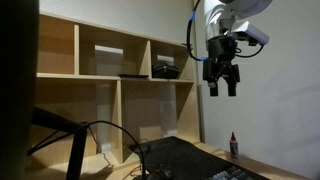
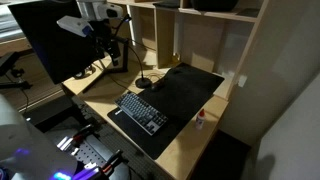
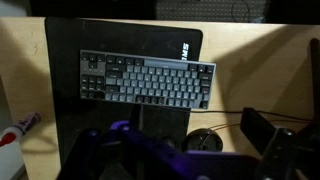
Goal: Press a key on the keyboard
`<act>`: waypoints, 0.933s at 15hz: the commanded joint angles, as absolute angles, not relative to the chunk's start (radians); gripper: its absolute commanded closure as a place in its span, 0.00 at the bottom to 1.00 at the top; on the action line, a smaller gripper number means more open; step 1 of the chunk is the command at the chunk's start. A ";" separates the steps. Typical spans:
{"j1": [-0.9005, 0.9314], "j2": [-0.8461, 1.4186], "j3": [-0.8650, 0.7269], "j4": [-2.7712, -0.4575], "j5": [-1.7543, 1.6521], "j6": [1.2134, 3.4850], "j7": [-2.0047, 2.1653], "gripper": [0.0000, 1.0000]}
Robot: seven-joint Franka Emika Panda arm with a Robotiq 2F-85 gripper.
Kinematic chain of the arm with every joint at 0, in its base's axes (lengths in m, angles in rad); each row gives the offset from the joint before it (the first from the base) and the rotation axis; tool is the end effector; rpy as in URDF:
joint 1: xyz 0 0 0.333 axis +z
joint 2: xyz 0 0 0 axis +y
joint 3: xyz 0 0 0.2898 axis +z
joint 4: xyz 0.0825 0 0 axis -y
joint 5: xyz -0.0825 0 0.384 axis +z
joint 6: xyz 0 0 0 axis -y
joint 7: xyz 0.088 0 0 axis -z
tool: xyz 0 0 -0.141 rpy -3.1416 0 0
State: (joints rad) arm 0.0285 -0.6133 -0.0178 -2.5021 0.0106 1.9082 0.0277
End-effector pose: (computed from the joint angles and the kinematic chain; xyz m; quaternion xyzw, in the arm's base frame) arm 0.3819 0.0054 0.4365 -0.9999 0.0086 -0.0094 0.0103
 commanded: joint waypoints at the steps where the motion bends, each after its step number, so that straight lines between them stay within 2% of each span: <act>1: 0.018 -0.613 -0.009 -2.500 0.016 1.906 0.023 0.00; 14: 0.020 -0.609 -0.012 -2.494 0.042 1.882 0.036 0.00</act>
